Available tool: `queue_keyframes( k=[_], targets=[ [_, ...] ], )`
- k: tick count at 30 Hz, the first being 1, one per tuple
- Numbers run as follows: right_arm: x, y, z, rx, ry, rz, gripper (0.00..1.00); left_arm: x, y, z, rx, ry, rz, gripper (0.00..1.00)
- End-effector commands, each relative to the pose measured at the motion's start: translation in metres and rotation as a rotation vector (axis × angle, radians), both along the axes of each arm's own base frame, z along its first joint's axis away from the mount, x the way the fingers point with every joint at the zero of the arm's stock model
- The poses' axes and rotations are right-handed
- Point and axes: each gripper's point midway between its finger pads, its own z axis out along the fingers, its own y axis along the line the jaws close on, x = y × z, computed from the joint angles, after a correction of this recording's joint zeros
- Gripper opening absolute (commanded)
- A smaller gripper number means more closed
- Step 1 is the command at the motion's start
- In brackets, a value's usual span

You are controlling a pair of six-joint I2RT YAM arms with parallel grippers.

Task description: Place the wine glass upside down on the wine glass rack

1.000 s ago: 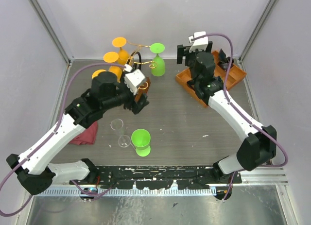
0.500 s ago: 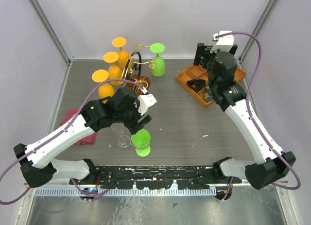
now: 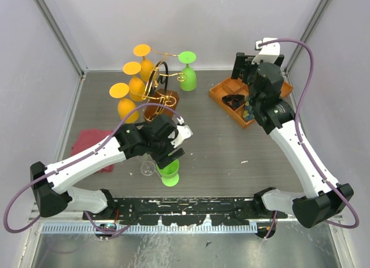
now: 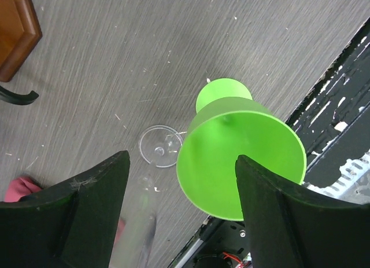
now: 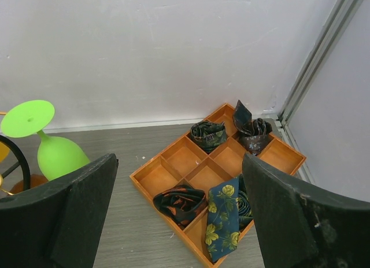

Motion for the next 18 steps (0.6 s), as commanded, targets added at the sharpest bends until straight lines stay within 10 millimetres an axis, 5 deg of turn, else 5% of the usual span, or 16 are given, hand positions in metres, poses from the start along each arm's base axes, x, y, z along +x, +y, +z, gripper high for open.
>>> queue_keyframes(
  k=[1,8,18],
  targets=[
    [-0.012,-0.007,0.03,0.042,-0.085,-0.014,0.94,0.001,-0.006,-0.014,0.029,0.016,-0.013,0.79],
    [-0.013,-0.01,0.03,0.036,-0.084,-0.026,0.94,0.003,-0.009,-0.029,0.069,0.036,-0.011,0.62],
    [-0.011,-0.009,0.028,0.026,-0.077,-0.022,0.94,0.004,-0.014,-0.023,0.058,0.038,-0.016,0.0]
  ],
)
